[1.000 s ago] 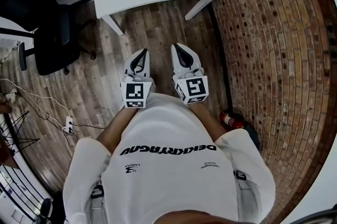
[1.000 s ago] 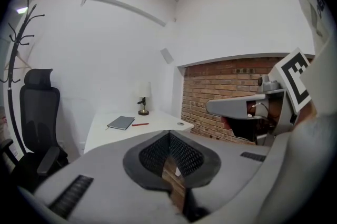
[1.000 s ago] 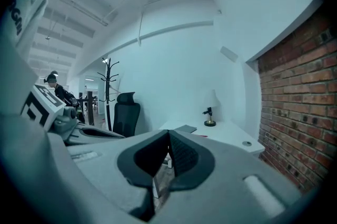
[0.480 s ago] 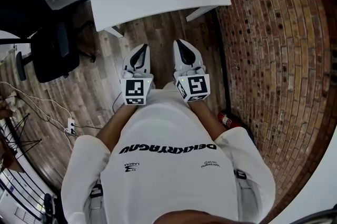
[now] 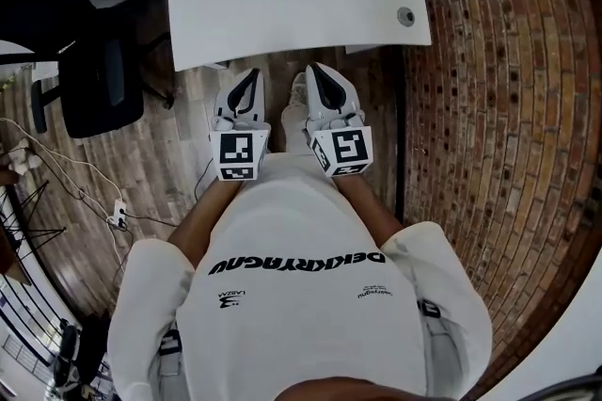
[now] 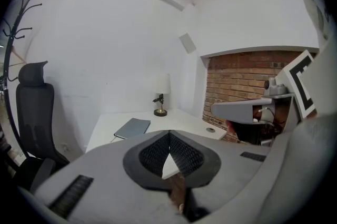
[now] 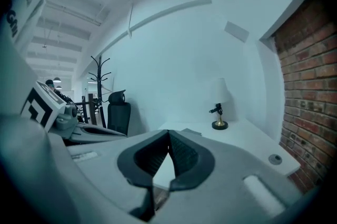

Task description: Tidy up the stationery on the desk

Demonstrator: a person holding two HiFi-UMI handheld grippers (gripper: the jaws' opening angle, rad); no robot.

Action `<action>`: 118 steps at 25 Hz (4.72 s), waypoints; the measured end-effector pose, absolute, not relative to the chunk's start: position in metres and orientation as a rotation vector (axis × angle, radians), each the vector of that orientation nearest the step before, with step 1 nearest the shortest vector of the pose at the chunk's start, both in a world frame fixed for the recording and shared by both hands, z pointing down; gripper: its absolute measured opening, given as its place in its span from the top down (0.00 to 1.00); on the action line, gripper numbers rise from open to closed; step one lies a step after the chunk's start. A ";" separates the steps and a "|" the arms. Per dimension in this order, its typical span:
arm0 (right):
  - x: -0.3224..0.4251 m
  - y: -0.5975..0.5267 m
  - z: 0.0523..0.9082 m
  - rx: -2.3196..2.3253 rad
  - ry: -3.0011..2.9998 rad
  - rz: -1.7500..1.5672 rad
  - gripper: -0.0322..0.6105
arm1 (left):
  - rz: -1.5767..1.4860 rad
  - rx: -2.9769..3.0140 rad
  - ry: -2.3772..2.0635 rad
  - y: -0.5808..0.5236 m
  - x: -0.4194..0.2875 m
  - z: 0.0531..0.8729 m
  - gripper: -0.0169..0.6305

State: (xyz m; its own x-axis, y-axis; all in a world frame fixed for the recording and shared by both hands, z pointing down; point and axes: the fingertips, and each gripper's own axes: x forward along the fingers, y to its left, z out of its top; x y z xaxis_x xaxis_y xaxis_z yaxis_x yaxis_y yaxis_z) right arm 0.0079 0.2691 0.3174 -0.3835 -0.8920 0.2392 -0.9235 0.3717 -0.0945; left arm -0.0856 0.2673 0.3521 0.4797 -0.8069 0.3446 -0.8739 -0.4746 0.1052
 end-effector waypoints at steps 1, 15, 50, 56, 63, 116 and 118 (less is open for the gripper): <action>0.012 0.252 0.317 1.637 -2.492 0.320 0.95 | 0.365 2.457 -1.451 0.253 -0.081 0.352 0.98; 0.063 0.105 0.350 1.350 -2.530 0.420 0.95 | 0.431 2.317 -1.634 0.108 -0.021 0.363 0.98; 0.018 -0.040 0.538 0.482 -2.030 0.032 0.83 | 0.493 2.258 -1.487 0.037 -0.055 0.438 0.98; 0.020 -0.045 0.567 0.267 -1.984 -0.023 0.83 | 0.505 2.262 -1.476 0.032 -0.053 0.443 0.98; 0.021 -0.049 0.589 0.158 -1.935 -0.022 0.83 | 0.515 2.244 -1.474 0.027 -0.060 0.451 0.98; 0.057 -0.045 0.516 0.953 -2.161 0.779 0.87 | 0.908 2.048 -1.285 -0.146 -0.136 0.572 0.56; 0.061 -0.045 0.517 0.959 -2.157 0.780 0.87 | 0.896 2.032 -1.254 -0.155 -0.136 0.574 0.56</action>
State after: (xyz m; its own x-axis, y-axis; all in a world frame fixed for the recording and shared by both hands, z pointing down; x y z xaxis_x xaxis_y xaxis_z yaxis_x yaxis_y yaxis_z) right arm 0.0608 -0.0446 0.5170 -0.5257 -0.4087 0.7460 -0.7914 0.5565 -0.2528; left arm -0.1363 -0.1549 0.5745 0.3319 -0.5214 0.7862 -0.9128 -0.3879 0.1281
